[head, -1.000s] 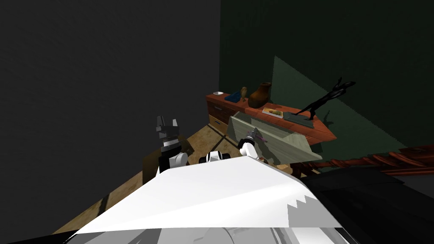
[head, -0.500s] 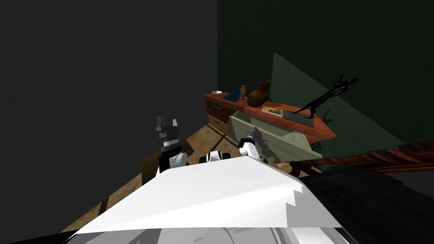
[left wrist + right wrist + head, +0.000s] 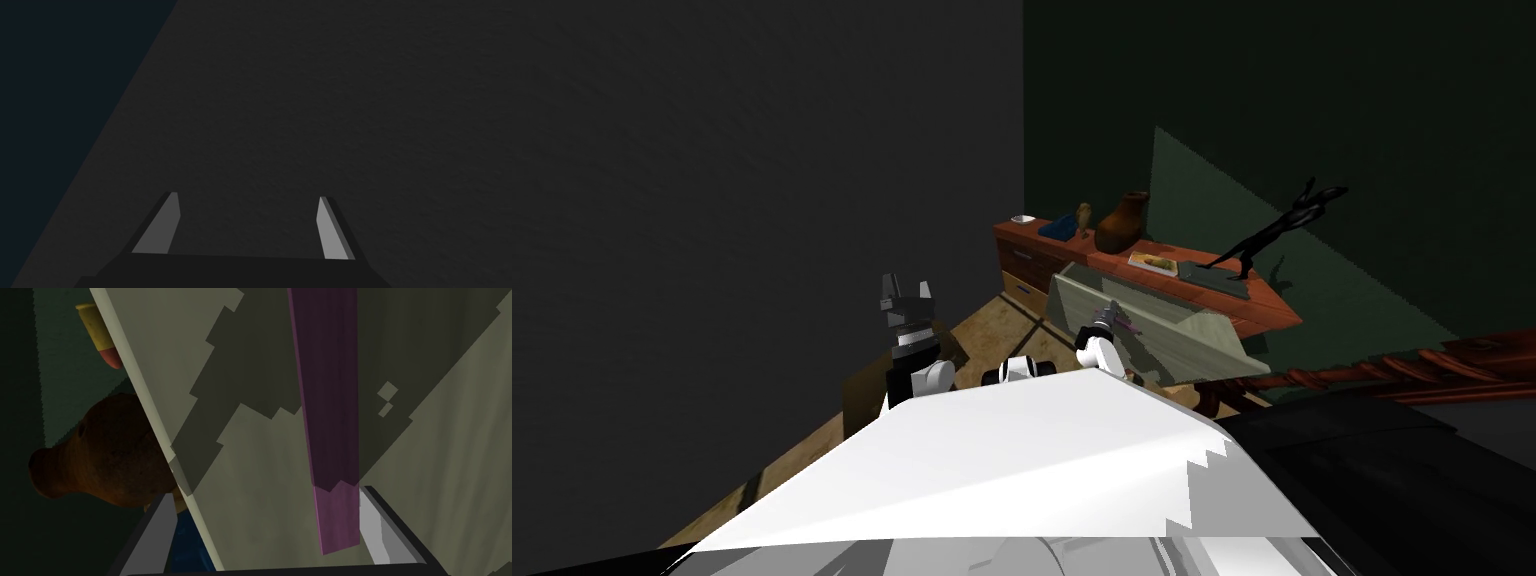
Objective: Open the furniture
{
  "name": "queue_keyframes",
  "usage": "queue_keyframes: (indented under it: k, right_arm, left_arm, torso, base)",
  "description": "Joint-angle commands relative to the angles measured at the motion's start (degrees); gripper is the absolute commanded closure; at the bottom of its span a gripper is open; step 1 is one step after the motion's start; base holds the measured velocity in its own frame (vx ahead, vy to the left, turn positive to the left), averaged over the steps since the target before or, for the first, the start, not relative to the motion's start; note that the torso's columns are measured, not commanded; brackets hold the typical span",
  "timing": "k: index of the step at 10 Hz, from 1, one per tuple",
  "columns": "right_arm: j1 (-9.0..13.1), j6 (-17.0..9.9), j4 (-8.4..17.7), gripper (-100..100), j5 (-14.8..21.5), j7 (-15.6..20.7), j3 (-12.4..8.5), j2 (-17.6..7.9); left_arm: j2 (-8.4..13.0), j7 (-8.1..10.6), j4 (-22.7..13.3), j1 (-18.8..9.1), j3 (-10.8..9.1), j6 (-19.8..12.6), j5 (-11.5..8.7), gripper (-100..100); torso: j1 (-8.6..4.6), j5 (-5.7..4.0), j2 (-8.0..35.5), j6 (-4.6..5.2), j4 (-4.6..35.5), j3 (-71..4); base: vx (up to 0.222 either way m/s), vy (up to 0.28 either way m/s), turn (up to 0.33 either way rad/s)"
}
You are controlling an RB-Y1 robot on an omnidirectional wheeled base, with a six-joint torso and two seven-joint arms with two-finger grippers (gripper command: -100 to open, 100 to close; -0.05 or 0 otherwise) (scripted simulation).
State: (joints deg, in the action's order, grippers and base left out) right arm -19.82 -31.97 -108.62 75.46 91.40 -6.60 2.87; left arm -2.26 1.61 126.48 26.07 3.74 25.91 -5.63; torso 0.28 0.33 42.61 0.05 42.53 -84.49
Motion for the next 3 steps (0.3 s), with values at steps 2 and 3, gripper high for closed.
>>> queue_keyframes:
  k: [2, 3]
  right_arm:
    - [-0.12, -0.05, 0.28, 0, -0.07, -0.06, 0.05, 0.0]
    - [-0.17, -0.07, 0.37, 0, -0.08, -0.08, 0.06, 0.0]
  left_arm:
    - [0.0, 0.0, 0.0, 0.0, 0.0, 0.0, 0.0, 0]
    - [0.0, 0.0, 0.0, 0.0, 0.0, 0.0, 0.0, 0]
  torso:
    - [-0.11, -0.11, -0.12, -0.02, -0.09, -0.05]
    - [-0.15, -0.15, -0.16, -0.03, -0.12, -0.06]
  base:
    - [0.0, 0.0, 0.0]
    - [0.0, 0.0, 0.0]
